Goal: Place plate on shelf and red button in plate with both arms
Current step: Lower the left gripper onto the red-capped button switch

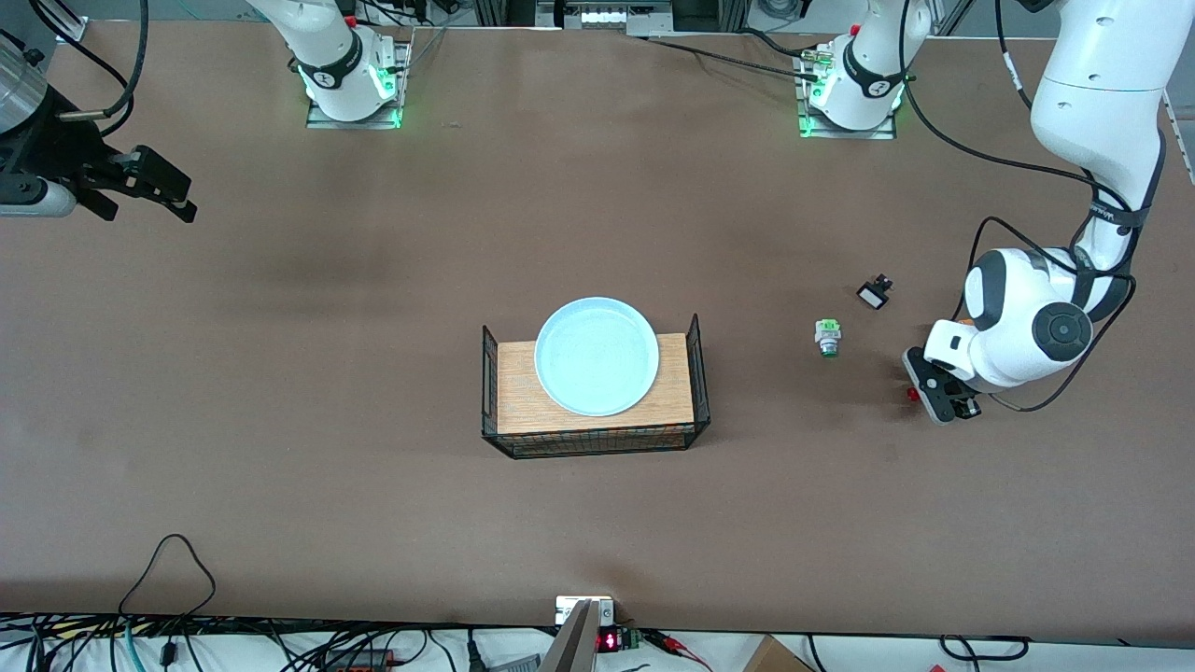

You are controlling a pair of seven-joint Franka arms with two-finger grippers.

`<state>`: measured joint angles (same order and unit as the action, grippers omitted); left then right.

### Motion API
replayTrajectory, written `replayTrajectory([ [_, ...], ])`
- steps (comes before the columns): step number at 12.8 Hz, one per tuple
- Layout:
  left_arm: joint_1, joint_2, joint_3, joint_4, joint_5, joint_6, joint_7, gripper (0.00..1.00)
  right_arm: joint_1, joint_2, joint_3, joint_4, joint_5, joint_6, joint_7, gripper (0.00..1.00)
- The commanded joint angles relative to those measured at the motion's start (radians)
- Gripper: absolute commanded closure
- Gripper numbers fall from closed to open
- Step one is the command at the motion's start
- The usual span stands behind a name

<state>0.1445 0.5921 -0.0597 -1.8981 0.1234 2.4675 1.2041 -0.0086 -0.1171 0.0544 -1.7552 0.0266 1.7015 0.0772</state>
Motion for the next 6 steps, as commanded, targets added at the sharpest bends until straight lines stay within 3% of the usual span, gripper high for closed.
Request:
replayTrajectory([
  [1,-0.005,-0.081,-0.014,0.023,0.015,-0.101,-0.006,0.90,-0.002,-0.024,0.004,-0.015,-0.011,-0.003,0.007,0.00],
  [6,-0.006,-0.107,-0.207,0.334,0.002,-0.555,-0.310,0.89,-0.002,-0.026,0.002,-0.015,-0.011,-0.003,0.009,0.00],
])
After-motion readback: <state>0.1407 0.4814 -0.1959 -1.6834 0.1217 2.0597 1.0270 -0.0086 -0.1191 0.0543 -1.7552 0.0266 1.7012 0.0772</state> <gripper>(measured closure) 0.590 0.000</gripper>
